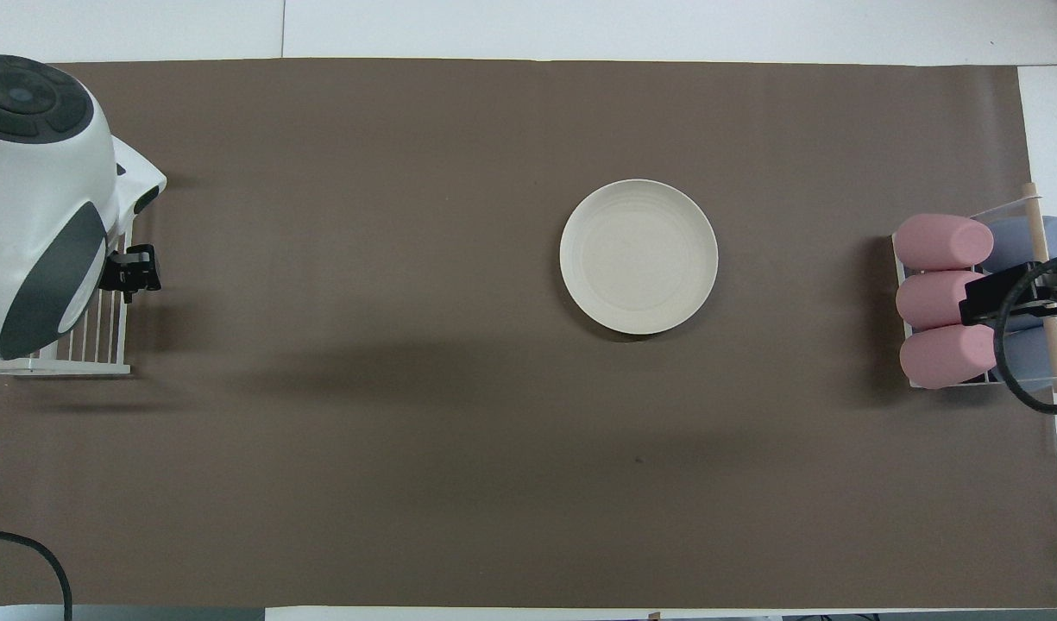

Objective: Wipe plate with sponge
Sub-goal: 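Reach into the wire basket and grasp the wrapped sponge with the left gripper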

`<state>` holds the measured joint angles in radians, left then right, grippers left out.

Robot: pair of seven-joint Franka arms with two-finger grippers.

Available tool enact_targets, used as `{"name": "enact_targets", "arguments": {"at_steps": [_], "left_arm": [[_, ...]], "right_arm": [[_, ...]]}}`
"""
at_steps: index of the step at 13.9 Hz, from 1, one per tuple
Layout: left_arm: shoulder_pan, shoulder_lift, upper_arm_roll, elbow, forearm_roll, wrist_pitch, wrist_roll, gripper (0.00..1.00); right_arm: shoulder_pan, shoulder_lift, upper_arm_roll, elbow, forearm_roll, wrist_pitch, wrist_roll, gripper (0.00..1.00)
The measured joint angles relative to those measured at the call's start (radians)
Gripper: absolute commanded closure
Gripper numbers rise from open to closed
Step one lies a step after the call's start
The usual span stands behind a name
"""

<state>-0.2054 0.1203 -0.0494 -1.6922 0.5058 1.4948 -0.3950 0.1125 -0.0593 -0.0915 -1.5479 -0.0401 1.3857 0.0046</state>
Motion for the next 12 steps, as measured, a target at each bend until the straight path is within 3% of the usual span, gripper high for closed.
{"name": "enact_targets", "arguments": {"at_steps": [5,12], "left_arm": [[0.001,0.003,0.005,-0.010,0.005,0.035,-0.004,0.00],[0.062,0.060,0.019,-0.125,0.245,0.173,-0.039,0.00]], "right_arm": [[-0.001,0.000,0.007,0.001,0.000,0.000,0.000,0.00],[-0.001,0.000,0.006,0.002,0.000,0.000,0.000,0.00]]}}
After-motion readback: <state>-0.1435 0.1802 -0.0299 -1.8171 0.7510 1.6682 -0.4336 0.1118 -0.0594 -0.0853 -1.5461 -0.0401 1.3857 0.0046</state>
